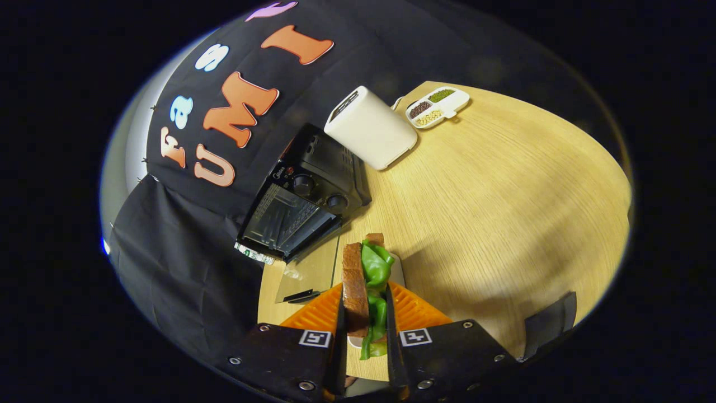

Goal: Open the toaster oven, put the food inside, and close the toaster oven door.

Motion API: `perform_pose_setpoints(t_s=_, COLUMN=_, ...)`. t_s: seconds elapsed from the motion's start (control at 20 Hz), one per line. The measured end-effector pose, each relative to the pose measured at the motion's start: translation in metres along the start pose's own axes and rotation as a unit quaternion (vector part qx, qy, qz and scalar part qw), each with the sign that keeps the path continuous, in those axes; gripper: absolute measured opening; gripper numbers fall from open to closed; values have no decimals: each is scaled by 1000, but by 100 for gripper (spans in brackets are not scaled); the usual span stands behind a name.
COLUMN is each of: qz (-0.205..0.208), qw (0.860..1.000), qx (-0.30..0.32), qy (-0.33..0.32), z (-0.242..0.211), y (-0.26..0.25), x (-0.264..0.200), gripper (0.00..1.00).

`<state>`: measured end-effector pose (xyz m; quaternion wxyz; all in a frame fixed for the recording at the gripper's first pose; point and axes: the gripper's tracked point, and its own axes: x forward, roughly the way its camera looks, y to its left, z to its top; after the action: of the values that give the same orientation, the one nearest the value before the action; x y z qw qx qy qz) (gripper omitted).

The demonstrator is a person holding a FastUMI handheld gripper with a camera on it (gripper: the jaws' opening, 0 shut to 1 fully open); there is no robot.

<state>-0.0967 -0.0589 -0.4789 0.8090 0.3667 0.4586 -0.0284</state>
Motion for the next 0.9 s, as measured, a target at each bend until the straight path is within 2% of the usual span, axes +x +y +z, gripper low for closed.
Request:
perform_pose_setpoints(t_s=0.15, qz=6, qw=999, qx=-11, qy=-30, z=13, y=20, x=-7, gripper=30)
perform_pose_setpoints(t_s=0.45, qz=49, qw=996, qx=8, qy=-77, z=25, y=78, x=-3, gripper=29)
perform_pose_setpoints(t_s=0.8, qz=100, qw=990, qx=19, qy=-93, z=15, y=155, x=40, gripper=29)
perform_pose_setpoints(t_s=0.9, qz=98, qw=991, qx=17, qy=-93, z=11, y=168, x=62, gripper=29)
